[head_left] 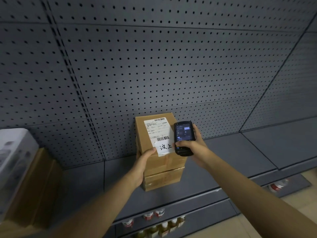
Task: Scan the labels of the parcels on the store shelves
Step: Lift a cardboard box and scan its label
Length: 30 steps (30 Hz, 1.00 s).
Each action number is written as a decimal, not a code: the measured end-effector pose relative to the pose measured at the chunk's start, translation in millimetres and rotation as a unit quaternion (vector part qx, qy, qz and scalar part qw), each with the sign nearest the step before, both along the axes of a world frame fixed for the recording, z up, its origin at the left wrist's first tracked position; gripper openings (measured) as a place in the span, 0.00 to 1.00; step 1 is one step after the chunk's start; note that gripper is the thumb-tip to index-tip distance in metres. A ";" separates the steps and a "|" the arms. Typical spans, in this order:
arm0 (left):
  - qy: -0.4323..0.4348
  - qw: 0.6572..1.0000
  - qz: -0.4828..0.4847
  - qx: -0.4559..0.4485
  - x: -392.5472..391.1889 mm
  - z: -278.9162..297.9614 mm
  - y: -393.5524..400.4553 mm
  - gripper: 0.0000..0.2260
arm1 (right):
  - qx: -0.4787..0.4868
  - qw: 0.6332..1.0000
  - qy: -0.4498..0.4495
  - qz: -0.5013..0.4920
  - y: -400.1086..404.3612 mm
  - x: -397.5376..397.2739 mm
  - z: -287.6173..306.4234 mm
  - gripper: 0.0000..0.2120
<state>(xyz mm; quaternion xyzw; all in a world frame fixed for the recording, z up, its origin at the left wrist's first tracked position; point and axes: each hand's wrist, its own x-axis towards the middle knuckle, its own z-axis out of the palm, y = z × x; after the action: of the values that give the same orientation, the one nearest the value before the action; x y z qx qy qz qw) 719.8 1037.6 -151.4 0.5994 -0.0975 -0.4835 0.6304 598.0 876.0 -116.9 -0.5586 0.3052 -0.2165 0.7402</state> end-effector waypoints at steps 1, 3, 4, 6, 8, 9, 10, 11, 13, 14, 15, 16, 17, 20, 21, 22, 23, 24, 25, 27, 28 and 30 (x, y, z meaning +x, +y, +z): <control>-0.004 1.000 -0.001 -0.002 -0.4 0.8 -1.1 0.12 | 0.002 1.000 -0.001 0.003 -0.7 0.9 0.4 0.41; -0.005 1.000 -0.008 -0.003 -1.3 0.6 -2.6 0.11 | 0.008 1.000 -0.004 0.005 -3.2 1.6 -0.2 0.42; -0.005 1.000 -0.010 0.001 -1.8 1.1 -2.8 0.11 | 0.011 1.000 -0.005 0.004 -4.8 1.3 -0.9 0.41; -0.008 1.000 -0.010 0.012 -1.5 1.9 -2.1 0.12 | 0.013 1.000 -0.011 0.003 -5.8 0.3 -0.6 0.40; -0.013 1.000 -0.010 0.021 -1.5 4.4 -0.4 0.15 | 0.005 1.000 -0.014 0.002 -3.9 0.9 0.2 0.39; -0.015 0.999 -0.008 0.026 -1.7 6.2 0.6 0.17 | -0.003 1.000 -0.015 -0.003 -0.9 1.7 1.4 0.38; -0.021 0.999 -0.004 0.031 -2.1 7.6 2.0 0.18 | -0.008 1.000 -0.017 -0.015 2.6 3.0 2.1 0.36; -0.031 0.999 0.001 0.034 -1.6 8.4 3.9 0.20 | -0.010 0.999 -0.019 -0.029 6.7 4.8 2.6 0.36; -0.053 0.998 0.009 0.041 1.8 9.8 10.0 0.26 | -0.017 0.998 -0.023 -0.051 15.7 9.8 2.6 0.39; -0.060 0.997 0.015 0.045 5.4 10.3 14.7 0.29 | -0.026 0.998 -0.020 -0.060 20.6 12.9 3.1 0.42; -0.067 0.996 0.021 0.053 10.4 10.8 20.7 0.33 | -0.037 0.997 -0.016 -0.070 25.4 16.5 4.1 0.45; -0.074 0.995 0.026 0.064 15.8 12.4 27.6 0.36 | -0.046 0.996 -0.013 -0.078 30.0 20.5 5.7 0.48; -0.079 0.994 0.030 0.069 21.7 13.8 35.0 0.38 | -0.054 0.995 -0.015 -0.080 34.4 24.6 8.2 0.49; -0.110 0.989 0.068 0.065 39.4 22.7 61.2 0.36 | -0.065 0.995 -0.033 -0.067 50.8 39.8 17.3 0.49; -0.124 0.987 0.084 0.064 45.8 26.6 70.5 0.35 | -0.066 0.995 -0.040 -0.056 58.6 46.2 20.4 0.47; -0.135 0.984 0.098 0.066 52.8 30.7 79.8 0.34 | -0.067 0.996 -0.048 -0.044 68.2 53.0 23.9 0.46; -0.141 0.982 0.108 0.067 59.5 35.3 89.5 0.33 | -0.063 0.996 -0.055 -0.032 78.6 60.5 26.3 0.45; -0.147 0.980 0.116 0.069 66.4 39.5 99.8 0.32 | -0.057 0.996 -0.063 -0.020 91.2 68.7 28.9 0.44; -0.156 0.978 0.123 0.071 73.1 43.1 110.3 0.32 | -0.045 0.996 -0.070 -0.009 104.6 76.4 31.4 0.43; -0.176 0.972 0.134 0.074 86.4 49.2 133.2 0.31 | -0.020 0.996 -0.084 0.024 135.3 92.8 34.3 0.40; -0.188 0.970 0.138 0.073 92.8 52.8 146.1 0.31 | -0.014 0.995 -0.086 0.038 151.4 102.7 33.4 0.39; -0.209 0.966 0.138 0.065 106.0 60.4 172.3 0.31 | 0.005 0.994 -0.087 0.064 186.3 123.5 31.1 0.40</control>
<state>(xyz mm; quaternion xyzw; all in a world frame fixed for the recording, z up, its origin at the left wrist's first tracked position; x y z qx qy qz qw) 825.7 1209.9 -91.0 0.7344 -0.1123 -0.2609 0.6164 721.4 1062.3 -85.8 -0.5520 0.2044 -0.2150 0.7793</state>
